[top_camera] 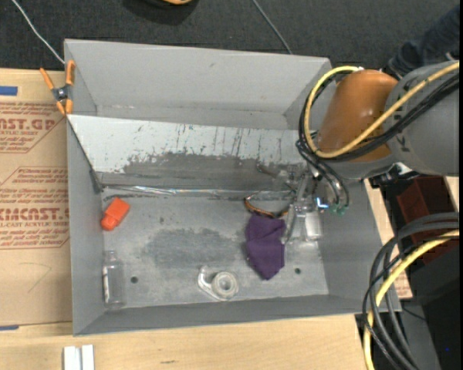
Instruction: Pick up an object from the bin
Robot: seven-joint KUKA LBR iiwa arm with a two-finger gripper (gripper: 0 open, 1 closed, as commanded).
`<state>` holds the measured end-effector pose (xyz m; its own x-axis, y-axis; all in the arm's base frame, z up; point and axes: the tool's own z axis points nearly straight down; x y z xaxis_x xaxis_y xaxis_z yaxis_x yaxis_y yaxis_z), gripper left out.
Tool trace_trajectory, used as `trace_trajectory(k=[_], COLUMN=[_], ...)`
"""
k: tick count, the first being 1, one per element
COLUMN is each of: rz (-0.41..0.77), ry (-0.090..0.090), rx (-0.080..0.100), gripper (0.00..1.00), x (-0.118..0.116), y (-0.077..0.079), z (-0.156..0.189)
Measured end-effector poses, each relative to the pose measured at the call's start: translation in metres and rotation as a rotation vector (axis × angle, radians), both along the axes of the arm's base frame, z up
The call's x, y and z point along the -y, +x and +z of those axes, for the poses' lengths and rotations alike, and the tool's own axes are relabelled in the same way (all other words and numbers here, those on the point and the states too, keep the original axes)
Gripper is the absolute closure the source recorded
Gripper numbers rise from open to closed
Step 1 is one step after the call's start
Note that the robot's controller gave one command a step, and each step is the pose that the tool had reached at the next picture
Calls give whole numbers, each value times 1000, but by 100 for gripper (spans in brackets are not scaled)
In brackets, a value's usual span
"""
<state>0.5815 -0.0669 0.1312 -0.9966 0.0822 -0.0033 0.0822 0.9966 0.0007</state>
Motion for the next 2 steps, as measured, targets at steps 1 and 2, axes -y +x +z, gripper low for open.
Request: trace_trajectory(k=[1, 2], rz=[183, 6], ry=[0, 1], rx=[-8, 1], gripper=[0, 0], x=[-4, -2], y=[8, 9], z=[-32, -62])
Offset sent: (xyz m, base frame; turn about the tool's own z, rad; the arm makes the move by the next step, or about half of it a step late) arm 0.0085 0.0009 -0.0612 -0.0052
